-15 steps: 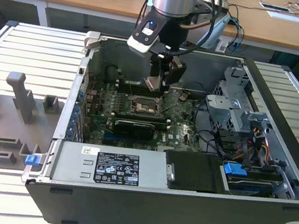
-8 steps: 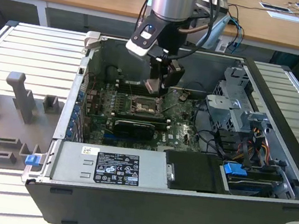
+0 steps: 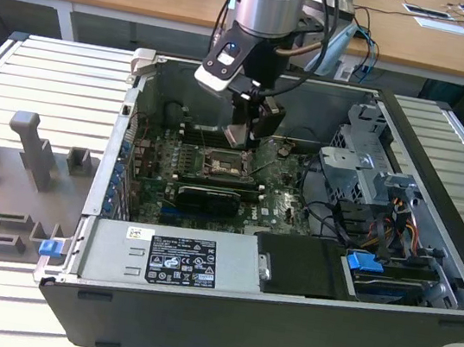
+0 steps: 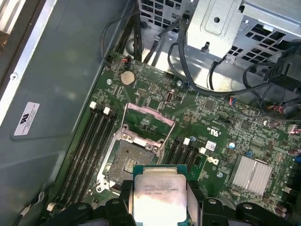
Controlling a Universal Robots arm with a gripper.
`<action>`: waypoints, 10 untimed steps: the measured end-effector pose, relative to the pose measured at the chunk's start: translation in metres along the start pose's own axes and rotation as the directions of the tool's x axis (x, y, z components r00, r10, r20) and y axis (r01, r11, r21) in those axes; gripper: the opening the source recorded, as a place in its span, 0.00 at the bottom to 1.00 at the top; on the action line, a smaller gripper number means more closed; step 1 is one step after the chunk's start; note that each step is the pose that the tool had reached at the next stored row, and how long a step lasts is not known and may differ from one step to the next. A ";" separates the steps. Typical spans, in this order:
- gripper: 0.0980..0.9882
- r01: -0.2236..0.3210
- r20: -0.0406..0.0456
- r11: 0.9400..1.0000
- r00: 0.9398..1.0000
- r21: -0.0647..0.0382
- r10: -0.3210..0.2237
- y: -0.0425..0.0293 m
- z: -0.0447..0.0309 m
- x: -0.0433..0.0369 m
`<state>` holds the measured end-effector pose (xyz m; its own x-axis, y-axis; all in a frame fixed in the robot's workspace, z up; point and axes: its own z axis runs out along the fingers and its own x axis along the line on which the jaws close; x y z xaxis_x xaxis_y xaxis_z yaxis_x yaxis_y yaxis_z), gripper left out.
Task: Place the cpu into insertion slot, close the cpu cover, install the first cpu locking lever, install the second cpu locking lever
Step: 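Place the cpu into insertion slot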
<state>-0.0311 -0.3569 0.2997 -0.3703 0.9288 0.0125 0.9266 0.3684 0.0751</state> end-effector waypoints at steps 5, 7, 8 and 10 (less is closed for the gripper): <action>0.50 0.000 0.000 1.000 1.000 0.000 0.000 -0.0002 0.0030 0.0000; 0.50 0.000 0.000 1.000 1.000 0.000 0.000 -0.0003 0.0037 0.0000; 0.50 0.000 0.000 1.000 1.000 0.000 0.000 -0.0003 0.0042 -0.0001; 0.50 0.000 0.000 1.000 1.000 0.000 0.000 -0.0004 0.0048 -0.0001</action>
<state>-0.0311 -0.3569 0.2949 -0.3701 0.9289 0.0124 0.9267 0.3682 0.0751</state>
